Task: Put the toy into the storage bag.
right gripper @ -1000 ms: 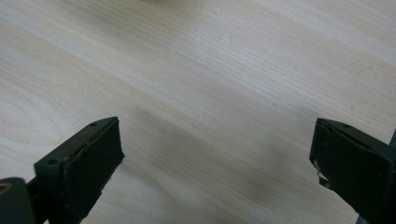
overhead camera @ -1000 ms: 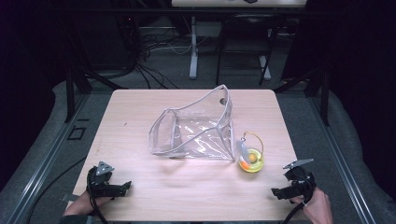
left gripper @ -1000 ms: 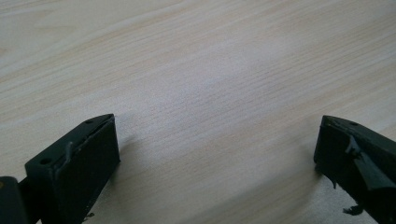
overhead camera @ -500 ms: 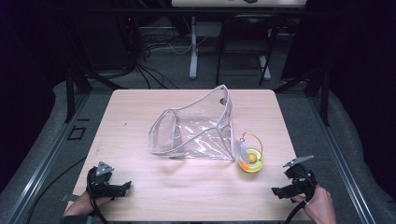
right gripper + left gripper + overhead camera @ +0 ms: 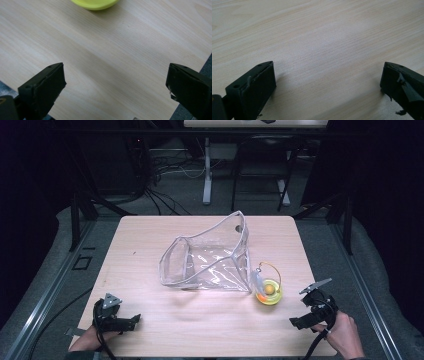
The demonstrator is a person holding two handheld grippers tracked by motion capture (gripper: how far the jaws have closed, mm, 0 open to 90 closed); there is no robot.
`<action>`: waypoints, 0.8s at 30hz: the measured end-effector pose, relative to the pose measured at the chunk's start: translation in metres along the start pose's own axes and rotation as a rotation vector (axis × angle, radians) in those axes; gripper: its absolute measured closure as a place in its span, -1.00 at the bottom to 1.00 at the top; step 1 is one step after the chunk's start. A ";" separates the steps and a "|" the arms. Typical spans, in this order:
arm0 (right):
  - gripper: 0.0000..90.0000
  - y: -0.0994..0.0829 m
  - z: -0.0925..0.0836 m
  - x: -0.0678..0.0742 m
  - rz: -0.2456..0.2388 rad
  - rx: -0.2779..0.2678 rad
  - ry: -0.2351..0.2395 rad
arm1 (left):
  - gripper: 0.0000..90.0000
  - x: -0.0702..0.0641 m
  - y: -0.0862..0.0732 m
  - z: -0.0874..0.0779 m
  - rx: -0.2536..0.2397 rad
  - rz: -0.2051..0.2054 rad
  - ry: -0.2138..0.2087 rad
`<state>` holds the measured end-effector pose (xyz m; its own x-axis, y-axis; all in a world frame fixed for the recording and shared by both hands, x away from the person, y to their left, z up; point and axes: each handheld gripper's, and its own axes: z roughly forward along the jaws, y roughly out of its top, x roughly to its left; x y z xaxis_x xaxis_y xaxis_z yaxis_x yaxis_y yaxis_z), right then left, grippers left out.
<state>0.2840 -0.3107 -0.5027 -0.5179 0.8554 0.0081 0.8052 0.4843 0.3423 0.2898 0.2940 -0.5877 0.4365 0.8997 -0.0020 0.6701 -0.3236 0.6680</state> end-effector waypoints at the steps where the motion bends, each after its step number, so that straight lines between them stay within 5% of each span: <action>1: -0.95 0.002 -0.001 0.001 -0.010 0.003 0.002 | -1.00 0.000 0.000 0.000 0.000 0.000 0.000; 24: -1.00 0.043 -0.023 0.008 -0.098 0.037 0.003 | -1.00 -0.001 0.001 0.001 -0.004 0.000 -0.003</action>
<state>0.3074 -0.2873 -0.4659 -0.5953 0.8033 -0.0205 0.7610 0.5718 0.3066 0.2902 0.2926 -0.5879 0.4379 0.8990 -0.0040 0.6680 -0.3224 0.6707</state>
